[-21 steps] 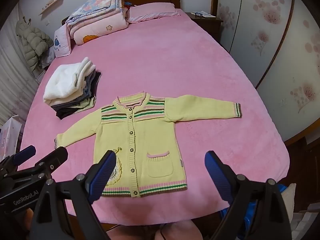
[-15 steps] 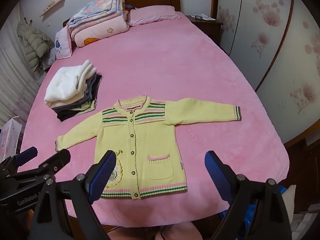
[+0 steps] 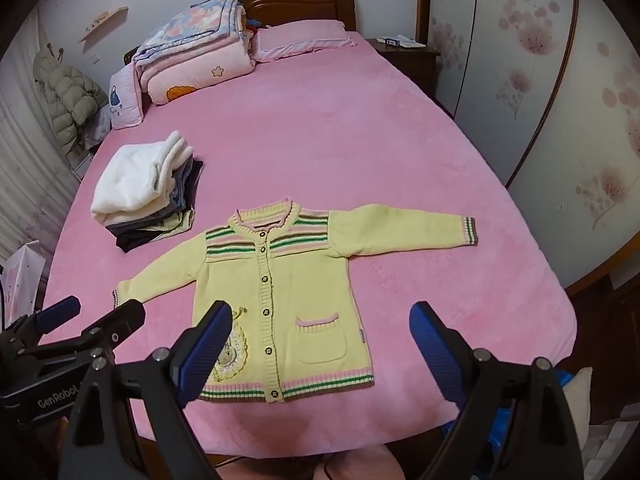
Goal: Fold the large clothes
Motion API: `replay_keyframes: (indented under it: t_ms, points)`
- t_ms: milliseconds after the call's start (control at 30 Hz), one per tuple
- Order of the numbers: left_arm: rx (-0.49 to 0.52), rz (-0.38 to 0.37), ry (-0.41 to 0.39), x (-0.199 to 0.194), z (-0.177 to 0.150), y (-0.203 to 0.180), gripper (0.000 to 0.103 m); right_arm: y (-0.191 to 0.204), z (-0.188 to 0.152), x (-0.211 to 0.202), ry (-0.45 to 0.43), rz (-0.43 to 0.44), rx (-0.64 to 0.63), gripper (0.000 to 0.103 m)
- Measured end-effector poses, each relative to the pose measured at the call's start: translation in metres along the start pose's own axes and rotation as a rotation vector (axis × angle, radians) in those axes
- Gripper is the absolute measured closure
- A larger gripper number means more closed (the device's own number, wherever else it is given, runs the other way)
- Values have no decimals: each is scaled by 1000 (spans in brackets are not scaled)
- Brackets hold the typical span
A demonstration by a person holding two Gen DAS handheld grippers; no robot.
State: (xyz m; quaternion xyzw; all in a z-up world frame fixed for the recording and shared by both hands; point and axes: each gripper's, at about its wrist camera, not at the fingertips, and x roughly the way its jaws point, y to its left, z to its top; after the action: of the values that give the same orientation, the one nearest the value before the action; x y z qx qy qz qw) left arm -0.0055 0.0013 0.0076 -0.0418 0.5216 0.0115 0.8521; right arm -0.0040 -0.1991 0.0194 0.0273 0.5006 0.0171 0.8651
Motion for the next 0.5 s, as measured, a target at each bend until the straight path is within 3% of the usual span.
replay_keyframes:
  t_ms: [500]
  points:
    - [12, -2, -39, -12, 4, 0, 1, 1, -3, -14, -61, -24, 8, 12]
